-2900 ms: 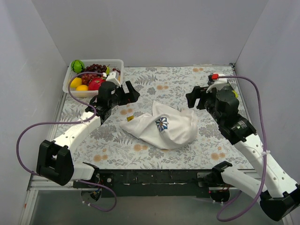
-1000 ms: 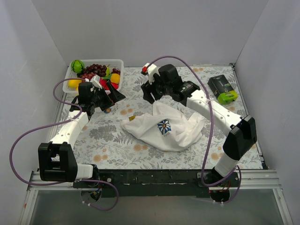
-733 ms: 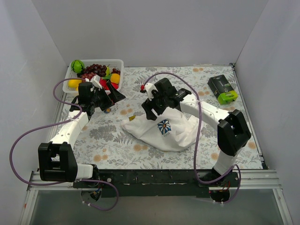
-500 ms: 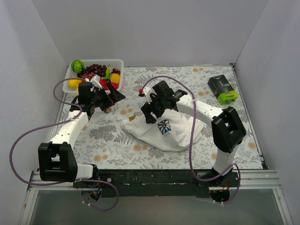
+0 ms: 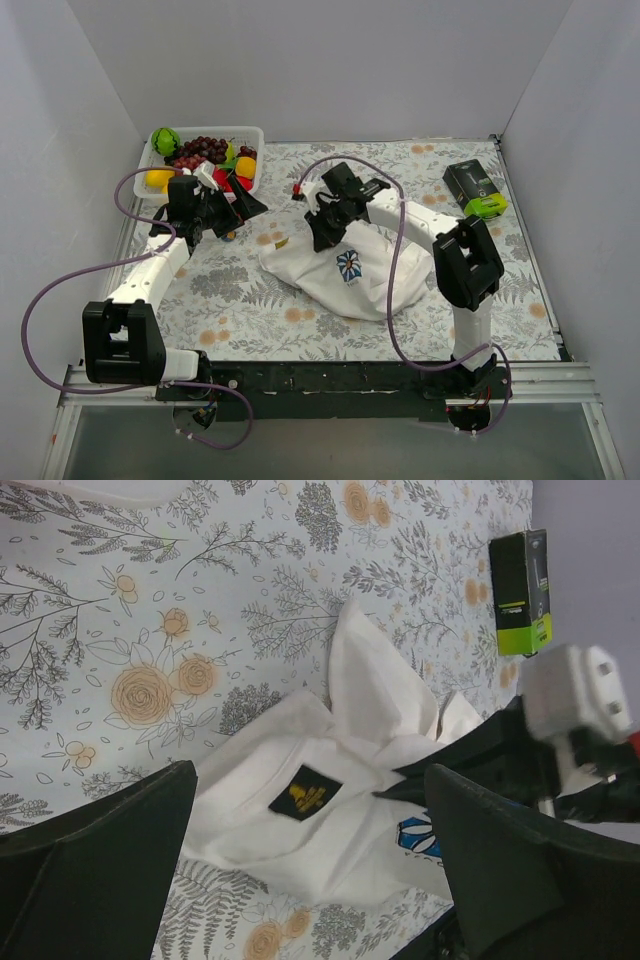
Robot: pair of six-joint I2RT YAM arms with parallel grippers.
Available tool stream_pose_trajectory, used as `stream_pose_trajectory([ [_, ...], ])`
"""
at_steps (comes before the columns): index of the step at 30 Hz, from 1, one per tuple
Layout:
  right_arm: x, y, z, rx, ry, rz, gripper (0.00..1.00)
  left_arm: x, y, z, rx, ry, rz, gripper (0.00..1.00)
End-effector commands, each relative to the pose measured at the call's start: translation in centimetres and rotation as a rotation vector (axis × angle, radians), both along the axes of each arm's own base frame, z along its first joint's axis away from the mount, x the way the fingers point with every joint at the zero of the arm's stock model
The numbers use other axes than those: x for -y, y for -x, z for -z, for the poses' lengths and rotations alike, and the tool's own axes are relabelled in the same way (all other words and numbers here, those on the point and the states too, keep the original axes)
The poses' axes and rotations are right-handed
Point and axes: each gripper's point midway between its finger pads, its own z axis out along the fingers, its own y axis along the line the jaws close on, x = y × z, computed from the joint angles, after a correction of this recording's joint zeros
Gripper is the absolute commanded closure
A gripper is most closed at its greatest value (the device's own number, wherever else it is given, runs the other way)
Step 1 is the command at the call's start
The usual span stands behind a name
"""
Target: Pin the brooch onto the clothing
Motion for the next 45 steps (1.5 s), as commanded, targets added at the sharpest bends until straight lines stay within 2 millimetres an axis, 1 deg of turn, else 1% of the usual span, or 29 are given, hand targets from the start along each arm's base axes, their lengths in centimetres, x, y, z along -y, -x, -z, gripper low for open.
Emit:
stream_pose_trajectory([
  [1,2.4,-8.2,-10.6,0.274,-0.123,0.210,0.99,-0.3,0.2,-1.1,0.039,-0.014,0.001,0.02],
  [3,3.5,-10.7,-16.9,0.424,-0.186,0.306,0.99,-0.4,0.2,-1.1,0.039,-0.019,-0.001,0.02],
  [4,4.9,-12.2,-19.0,0.501,-0.176,0.381,0.99,-0.4,0.2,-1.1,0.037,-0.019,-0.002,0.02],
  [5,5.4,-13.1,-22.5,0.590,-0.212,0.423,0.99,-0.5,0.3,-1.2,0.043,-0.021,-0.004,0.02],
  [6,6.2,-13.1,-25.4,0.660,-0.236,0.453,0.99,-0.5,0.3,-1.3,0.044,-0.022,-0.006,0.02],
  [8,6.9,-13.1,-29.6,0.761,-0.288,0.474,0.99,-0.6,0.2,-1.3,0.047,-0.023,-0.010,0.02],
  [9,6.8,-12.0,-31.5,0.784,-0.334,0.440,0.99,-0.6,0.2,-1.3,0.047,-0.025,-0.013,0.02],
  [11,6.4,-10.6,-33.1,0.805,-0.367,0.398,0.99,-0.8,0.2,-1.3,0.047,-0.026,-0.023,0.02],
  [12,5.3,-8.8,-33.3,0.795,-0.379,0.338,0.99,-0.9,0.3,-1.1,0.043,-0.028,-0.027,0.02],
  [14,4.0,-7.0,-32.2,0.774,-0.359,0.280,0.99,-1.0,0.2,-1.1,0.044,-0.028,-0.036,0.02],
  [15,2.6,-5.0,-30.0,0.730,-0.321,0.211,0.99,-1.1,0.2,-1.0,0.041,-0.030,-0.044,0.02],
  [17,1.1,-2.5,-27.6,0.682,-0.283,0.135,0.99,-1.1,0.1,-0.8,0.037,-0.029,-0.047,0.02],
  [18,-0.3,0.2,-24.2,0.623,-0.223,0.058,0.99,-1.2,0.0,-0.7,0.033,-0.030,-0.047,0.02],
  [20,-1.3,3.3,-20.4,0.550,-0.162,-0.024,0.99,-1.2,-0.1,-0.7,0.030,-0.031,-0.047,0.02],
  [21,-1.8,6.3,-17.1,0.492,-0.115,-0.098,0.99,-1.2,-0.1,-0.6,0.029,-0.034,-0.045,0.02],
  [23,-1.2,9.7,-13.3,0.415,-0.033,-0.174,0.99,-1.4,-0.1,-0.6,0.027,-0.047,-0.051,0.02],
  [24,-1.4,12.9,-12.7,0.362,-0.049,-0.260,0.99,-1.6,-0.1,-0.6,0.028,-0.052,-0.054,0.02],
  [25,-0.5,15.0,-10.3,0.300,-0.026,-0.313,0.99,-1.6,-0.1,-0.6,0.031,-0.055,-0.054,0.02],
  [26,-0.4,16.4,-10.1,0.272,-0.049,-0.342,0.99,-1.6,-0.2,-0.6,0.033,-0.059,-0.054,0.02],
  [27,0.0,18.7,-11.1,0.236,-0.114,-0.396,0.99,-1.7,-0.2,-0.6,0.033,-0.060,-0.053,0.02],
  [28,0.8,19.8,-10.5,0.200,-0.122,-0.412,0.94,-1.6,-0.3,-0.4,0.024,-0.058,-0.051,0.02],
  [30,1.5,21.1,-12.4,0.198,-0.205,-0.411,0.68,-1.3,-0.2,-0.4,0.018,-0.047,-0.038,0.02],
  [31,1.7,21.2,-13.1,0.214,-0.231,-0.406,0.41,-1.2,-0.2,-0.6,0.024,-0.039,-0.032,0.02],
  [34,2.6,18.7,-15.7,0.372,-0.287,-0.267,0.10,-0.6,-0.2,-0.6,0.029,-0.004,-0.011,0.02],
  [35,3.1,17.8,-16.9,0.410,-0.313,-0.192,0.05,-0.4,-0.1,-0.5,0.027,0.004,-0.003,0.02],
  [36,3.4,15.2,-18.3,0.485,-0.328,-0.090,0.02,-0.1,0.1,-0.6,0.026,0.018,0.015,0.02],
  [38,4.0,12.9,-19.6,0.514,-0.347,0.004,0.02,0.2,0.2,-0.8,0.026,0.032,0.030,0.02],
  [39,4.9,10.6,-20.7,0.522,-0.353,0.098,0.02,0.3,0.2,-0.9,0.030,0.036,0.037,0.02],
  [45,7.3,3.5,-21.0,0.513,-0.314,0.332,0.02,0.4,0.5,-2.7,0.089,0.027,0.067,0.02],
])
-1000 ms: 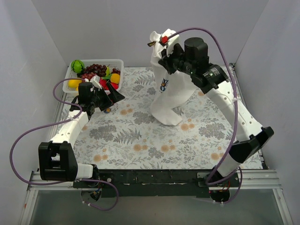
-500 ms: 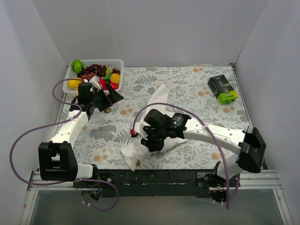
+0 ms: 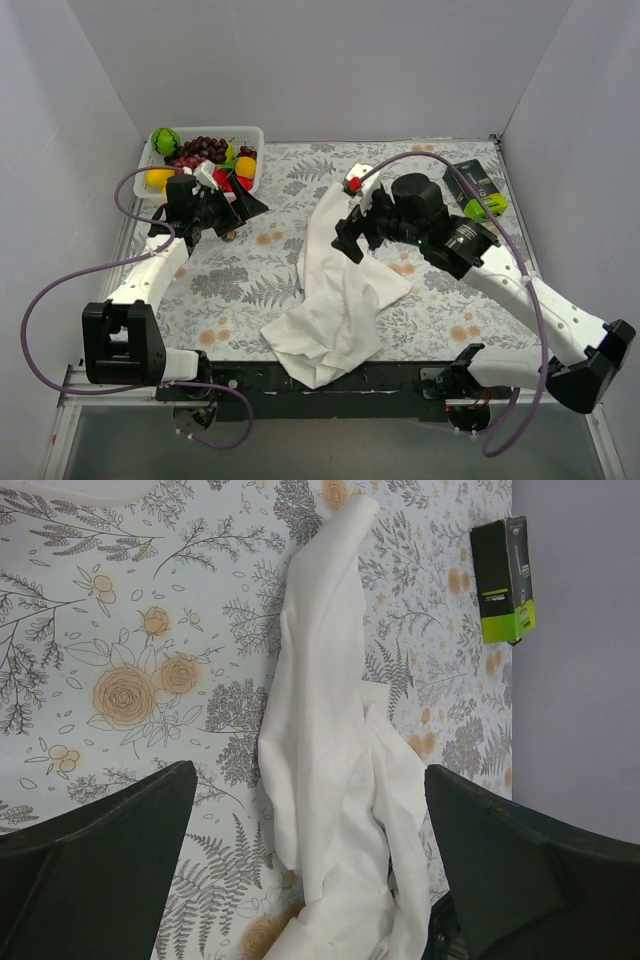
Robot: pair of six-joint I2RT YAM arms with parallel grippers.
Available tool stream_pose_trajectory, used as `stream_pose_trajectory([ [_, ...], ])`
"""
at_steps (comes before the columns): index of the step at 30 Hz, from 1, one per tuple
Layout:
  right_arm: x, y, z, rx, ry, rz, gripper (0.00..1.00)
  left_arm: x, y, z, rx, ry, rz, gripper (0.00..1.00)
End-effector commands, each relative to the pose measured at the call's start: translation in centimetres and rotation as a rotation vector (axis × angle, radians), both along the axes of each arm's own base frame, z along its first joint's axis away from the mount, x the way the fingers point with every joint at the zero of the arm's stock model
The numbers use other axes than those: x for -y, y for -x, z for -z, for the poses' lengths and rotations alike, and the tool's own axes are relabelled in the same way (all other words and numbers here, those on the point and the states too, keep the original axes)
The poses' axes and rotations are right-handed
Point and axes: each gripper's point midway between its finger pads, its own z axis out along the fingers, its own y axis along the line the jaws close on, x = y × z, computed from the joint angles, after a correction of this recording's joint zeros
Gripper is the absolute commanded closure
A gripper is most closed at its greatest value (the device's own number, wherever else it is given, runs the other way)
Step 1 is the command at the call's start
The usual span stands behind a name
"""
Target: Pin the brooch onto the clothing
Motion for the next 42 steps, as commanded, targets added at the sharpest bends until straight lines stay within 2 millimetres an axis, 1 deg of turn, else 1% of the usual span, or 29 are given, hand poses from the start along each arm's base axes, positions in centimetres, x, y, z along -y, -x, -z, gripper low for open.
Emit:
stream_pose_trajectory([
  [1,1.1,-5.5,-0.9,-0.043,-0.066,0.200,0.02,0.2,0.3,-2.4,0.083,0.006,0.037,0.02],
  [2,1.1,-6.5,-0.4,-0.068,-0.071,0.217,0.02,0.2,0.3,-2.7,0.093,0.006,0.042,0.02],
  [3,1.7,-7.5,-0.3,-0.088,-0.091,0.233,0.02,0.2,0.4,-2.8,0.102,0.001,0.051,0.02],
  [4,1.7,-8.1,-0.3,-0.121,-0.121,0.251,0.02,0.2,0.3,-3.0,0.112,-0.001,0.054,0.02],
  [5,1.6,-9.1,0.1,-0.137,-0.136,0.261,0.02,0.4,0.4,-2.9,0.112,0.001,0.063,0.02],
  [6,2.2,-10.1,0.3,-0.159,-0.154,0.272,0.02,0.4,0.5,-2.9,0.119,-0.002,0.074,0.02],
  [7,2.3,-10.7,0.1,-0.174,-0.171,0.282,0.02,0.5,0.4,-2.8,0.119,0.000,0.080,0.02],
  [8,2.1,-11.7,1.0,-0.209,-0.171,0.296,0.02,0.6,0.5,-2.5,0.114,0.000,0.087,0.02],
  [9,2.7,-12.8,1.4,-0.219,-0.175,0.326,0.03,0.7,0.6,-2.3,0.109,0.006,0.092,0.02],
  [10,2.7,-13.5,1.7,-0.230,-0.175,0.338,0.03,0.7,0.6,-2.3,0.113,0.008,0.095,0.02],
  [11,2.6,-14.8,2.5,-0.252,-0.175,0.355,0.03,0.8,0.6,-1.9,0.107,0.010,0.099,0.02],
  [13,3.2,-16.7,3.3,-0.278,-0.178,0.397,0.04,0.9,0.7,-1.5,0.102,0.011,0.107,0.02],
  [14,3.0,-18.1,4.4,-0.303,-0.169,0.408,0.05,0.9,0.7,-1.2,0.096,0.011,0.109,0.02],
  [16,3.4,-19.9,5.9,-0.347,-0.171,0.445,0.07,0.9,0.7,-1.2,0.091,0.010,0.115,0.02],
  [17,3.1,-21.1,8.0,-0.386,-0.149,0.458,0.09,1.0,0.7,-1.2,0.090,0.014,0.118,0.02],
  [19,3.3,-23.0,9.0,-0.407,-0.137,0.498,0.12,1.0,0.8,-1.2,0.092,0.019,0.120,0.02],
  [20,3.2,-23.9,11.6,-0.454,-0.105,0.515,0.14,1.1,0.9,-1.2,0.091,0.023,0.122,0.02],
  [21,3.1,-25.0,11.4,-0.445,-0.110,0.532,0.15,1.1,0.9,-1.2,0.092,0.027,0.120,0.02],
  [22,3.1,-25.6,12.2,-0.463,-0.103,0.540,0.18,1.2,1.0,-1.1,0.090,0.030,0.126,0.02],
  [23,2.9,-26.2,14.4,-0.501,-0.084,0.552,0.19,1.3,1.0,-1.1,0.087,0.036,0.128,0.02],
  [24,3.0,-26.9,14.9,-0.502,-0.080,0.568,0.19,1.3,1.1,-1.1,0.086,0.038,0.130,0.02],
  [25,2.8,-27.7,14.9,-0.507,-0.085,0.582,0.22,1.3,1.1,-1.2,0.090,0.040,0.131,0.02],
  [26,2.7,-28.4,16.8,-0.534,-0.062,0.599,0.22,1.3,1.1,-1.2,0.089,0.039,0.132,0.02],
  [27,2.7,-28.9,17.5,-0.539,-0.051,0.610,0.24,1.3,1.1,-1.2,0.089,0.040,0.133,0.02],
  [28,2.4,-29.8,16.8,-0.529,-0.062,0.613,0.28,1.3,1.1,-1.3,0.092,0.038,0.130,0.02],
  [29,2.4,-29.9,19.0,-0.570,-0.034,0.628,0.28,1.3,1.1,-1.3,0.093,0.036,0.130,0.02],
  [32,2.2,-30.8,20.9,-0.594,-0.025,0.651,0.32,1.3,1.2,-1.4,0.099,0.034,0.129,0.02],
  [38,2.0,-31.8,23.6,-0.621,-0.005,0.675,0.31,1.2,1.2,-1.3,0.098,0.033,0.127,0.02],
  [42,1.6,-31.9,24.8,-0.630,0.009,0.686,0.30,1.2,1.2,-1.3,0.097,0.033,0.127,0.02],
])
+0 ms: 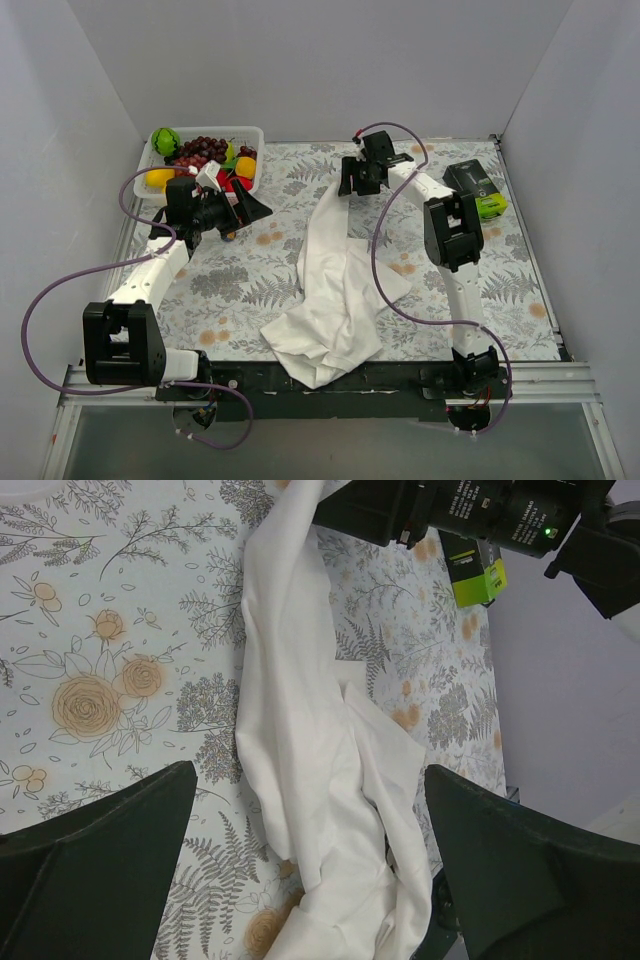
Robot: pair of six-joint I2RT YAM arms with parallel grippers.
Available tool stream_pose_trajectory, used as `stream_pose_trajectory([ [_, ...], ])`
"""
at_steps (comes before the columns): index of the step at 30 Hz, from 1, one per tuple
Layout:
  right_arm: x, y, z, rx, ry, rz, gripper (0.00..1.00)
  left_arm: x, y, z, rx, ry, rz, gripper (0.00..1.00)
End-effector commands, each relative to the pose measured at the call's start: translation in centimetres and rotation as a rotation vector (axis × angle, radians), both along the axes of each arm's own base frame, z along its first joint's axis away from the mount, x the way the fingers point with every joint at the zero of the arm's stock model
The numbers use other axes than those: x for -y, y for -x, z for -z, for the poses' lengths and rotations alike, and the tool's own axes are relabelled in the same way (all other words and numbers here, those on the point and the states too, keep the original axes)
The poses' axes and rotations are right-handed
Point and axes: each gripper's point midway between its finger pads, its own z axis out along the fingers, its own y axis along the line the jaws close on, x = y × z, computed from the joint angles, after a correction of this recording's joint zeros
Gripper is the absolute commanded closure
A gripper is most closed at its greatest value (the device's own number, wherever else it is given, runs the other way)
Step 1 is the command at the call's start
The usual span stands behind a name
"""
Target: Pin the brooch onto the clothing
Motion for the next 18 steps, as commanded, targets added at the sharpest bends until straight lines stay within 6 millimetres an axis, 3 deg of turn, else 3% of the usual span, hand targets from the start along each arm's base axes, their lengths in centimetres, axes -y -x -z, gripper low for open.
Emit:
stream_pose_trajectory([
  [1,-0.7,-1.2,-0.3,0.021,-0.001,0.024,0.30,-0.1,0.3,-0.7,0.031,0.004,0.008,0.02],
  [5,-1.7,-1.1,0.9,0.019,0.060,0.023,0.31,-0.1,0.2,-0.6,0.027,0.004,0.009,0.02],
  [6,-2.1,-1.4,0.4,0.032,0.067,0.024,0.31,0.0,0.2,-0.7,0.032,0.005,0.010,0.02],
  [9,-2.1,-0.8,2.0,-0.008,0.114,0.028,0.32,-0.1,0.1,-0.6,0.027,0.006,0.006,0.02],
  [13,-1.8,0.0,3.6,-0.058,0.141,0.037,0.52,-0.1,0.1,-0.6,0.028,0.006,0.006,0.02],
  [15,-1.9,0.7,4.3,-0.080,0.160,0.024,0.53,-0.1,0.2,-0.6,0.026,0.007,0.004,0.02],
  [18,-2.3,1.7,5.1,-0.106,0.169,0.000,0.64,-0.1,0.1,-0.6,0.025,0.009,0.005,0.02],
])
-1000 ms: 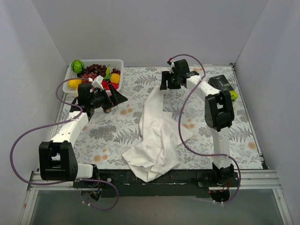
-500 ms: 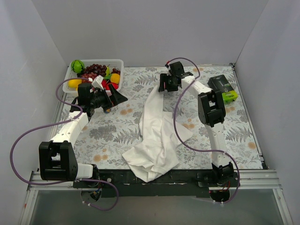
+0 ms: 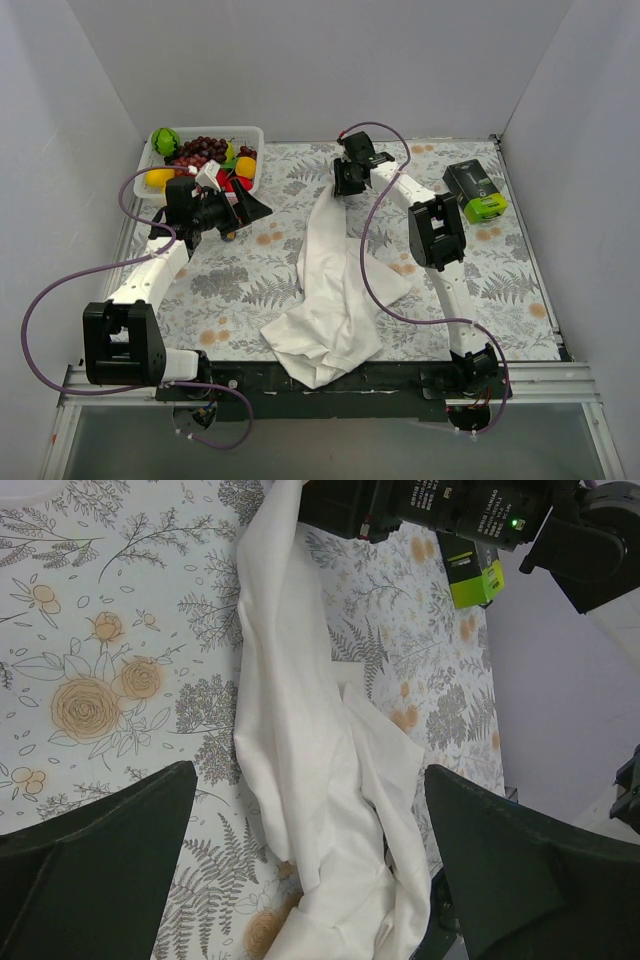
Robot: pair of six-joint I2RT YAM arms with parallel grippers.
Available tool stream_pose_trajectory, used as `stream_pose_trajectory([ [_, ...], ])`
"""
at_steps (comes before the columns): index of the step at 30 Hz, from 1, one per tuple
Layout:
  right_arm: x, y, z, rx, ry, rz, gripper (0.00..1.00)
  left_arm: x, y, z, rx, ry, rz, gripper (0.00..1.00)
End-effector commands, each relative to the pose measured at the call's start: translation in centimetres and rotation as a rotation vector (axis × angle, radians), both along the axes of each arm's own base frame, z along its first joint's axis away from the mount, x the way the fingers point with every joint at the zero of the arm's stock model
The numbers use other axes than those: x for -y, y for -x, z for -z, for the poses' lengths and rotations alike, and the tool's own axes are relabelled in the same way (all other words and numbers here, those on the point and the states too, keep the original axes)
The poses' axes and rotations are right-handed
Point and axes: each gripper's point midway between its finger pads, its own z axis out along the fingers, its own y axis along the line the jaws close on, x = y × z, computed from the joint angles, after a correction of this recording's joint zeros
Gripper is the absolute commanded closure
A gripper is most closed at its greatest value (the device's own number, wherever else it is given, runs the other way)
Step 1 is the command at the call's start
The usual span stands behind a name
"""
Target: Pin the brooch onto the clothing
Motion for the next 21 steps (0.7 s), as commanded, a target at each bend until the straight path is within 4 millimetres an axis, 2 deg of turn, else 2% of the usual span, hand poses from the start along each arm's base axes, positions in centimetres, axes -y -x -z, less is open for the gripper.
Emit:
stream_pose_trajectory([
  [1,0.5,2.7,3.8,-0.122,0.069,-0.015,0.74,-0.1,0.2,-0.4,0.020,0.007,0.004,0.02],
  [3,0.0,3.1,4.0,-0.139,0.060,-0.037,0.81,-0.1,0.2,-0.5,0.022,0.007,0.002,0.02],
  [4,0.0,3.2,3.9,-0.142,0.053,-0.044,0.94,-0.1,0.2,-0.5,0.022,0.007,0.002,0.02],
  [5,-0.2,3.3,3.8,-0.145,0.046,-0.051,0.99,-0.1,0.2,-0.5,0.023,0.005,0.002,0.02],
  [9,-0.6,2.1,-0.5,-0.056,0.015,-0.060,0.99,-0.2,0.2,-0.5,0.024,0.003,-0.002,0.02],
  [10,-0.9,1.5,-3.1,-0.003,-0.002,-0.069,0.99,-0.2,0.2,-0.5,0.024,0.002,-0.004,0.02],
  [12,-1.1,0.7,-7.0,0.074,-0.027,-0.070,0.99,-0.3,0.1,-0.5,0.023,0.003,-0.009,0.02],
  [13,-1.2,0.5,-10.1,0.134,-0.045,-0.080,0.99,-0.3,0.1,-0.4,0.018,0.004,-0.012,0.02],
  [15,-0.7,0.1,-13.8,0.210,-0.053,-0.066,0.99,-0.3,0.0,-0.5,0.013,0.008,-0.018,0.02],
  [16,-0.2,0.4,-17.4,0.274,-0.064,-0.064,0.99,-0.3,-0.2,-0.4,0.007,0.009,-0.023,0.02],
  [18,0.7,0.8,-20.7,0.343,-0.076,-0.048,0.99,-0.3,-0.2,-0.3,0.001,0.011,-0.024,0.02],
  [19,1.7,1.9,-23.3,0.383,-0.087,-0.037,0.99,-0.2,-0.3,-0.3,-0.001,0.013,-0.025,0.02],
  [20,1.9,2.4,-25.1,0.424,-0.102,-0.037,0.99,-0.2,-0.4,-0.5,0.003,0.015,-0.026,0.02],
  [21,2.8,3.6,-28.6,0.490,-0.127,-0.028,0.99,-0.2,-0.4,-0.5,0.003,0.014,-0.025,0.02],
])
